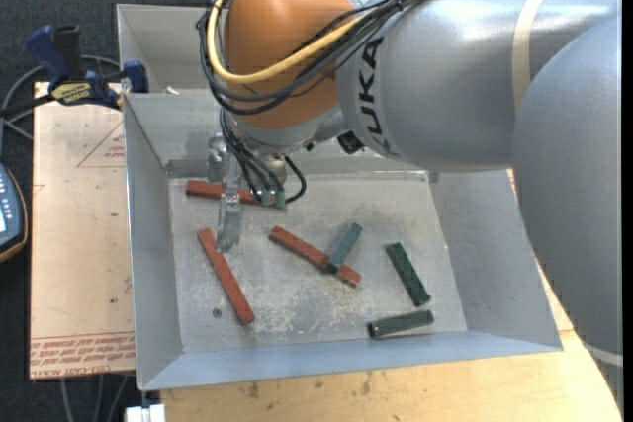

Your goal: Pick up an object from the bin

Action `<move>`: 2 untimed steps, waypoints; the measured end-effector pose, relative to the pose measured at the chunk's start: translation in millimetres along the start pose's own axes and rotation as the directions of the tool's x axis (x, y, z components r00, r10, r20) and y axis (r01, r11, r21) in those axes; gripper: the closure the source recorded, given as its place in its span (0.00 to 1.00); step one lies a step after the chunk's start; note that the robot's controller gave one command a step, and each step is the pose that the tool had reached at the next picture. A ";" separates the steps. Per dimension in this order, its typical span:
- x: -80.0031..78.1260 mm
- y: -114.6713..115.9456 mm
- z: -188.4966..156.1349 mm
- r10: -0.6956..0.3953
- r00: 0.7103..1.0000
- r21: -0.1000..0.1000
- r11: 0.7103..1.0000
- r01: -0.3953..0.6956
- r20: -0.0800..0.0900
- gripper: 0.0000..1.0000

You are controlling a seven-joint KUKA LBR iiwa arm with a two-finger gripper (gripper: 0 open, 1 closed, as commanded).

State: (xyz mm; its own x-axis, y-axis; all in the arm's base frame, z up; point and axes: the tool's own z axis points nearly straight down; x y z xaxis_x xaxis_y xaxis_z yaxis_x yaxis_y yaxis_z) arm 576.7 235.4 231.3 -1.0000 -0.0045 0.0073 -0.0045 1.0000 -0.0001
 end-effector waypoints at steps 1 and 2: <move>1.7 -18.5 160.3 -0.519 0.855 0.002 0.855 0.519 0.011 0.00; 29.1 -60.0 156.1 -0.908 0.419 0.007 0.419 0.908 0.006 0.00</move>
Offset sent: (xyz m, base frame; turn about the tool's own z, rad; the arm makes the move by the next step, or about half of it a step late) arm -0.0039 -0.0201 -0.1613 -0.5476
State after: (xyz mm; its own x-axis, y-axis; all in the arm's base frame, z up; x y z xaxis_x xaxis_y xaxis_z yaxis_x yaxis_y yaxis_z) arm 546.7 175.3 75.5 -0.4151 -0.9098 -0.0031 -0.9098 0.4151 -0.0008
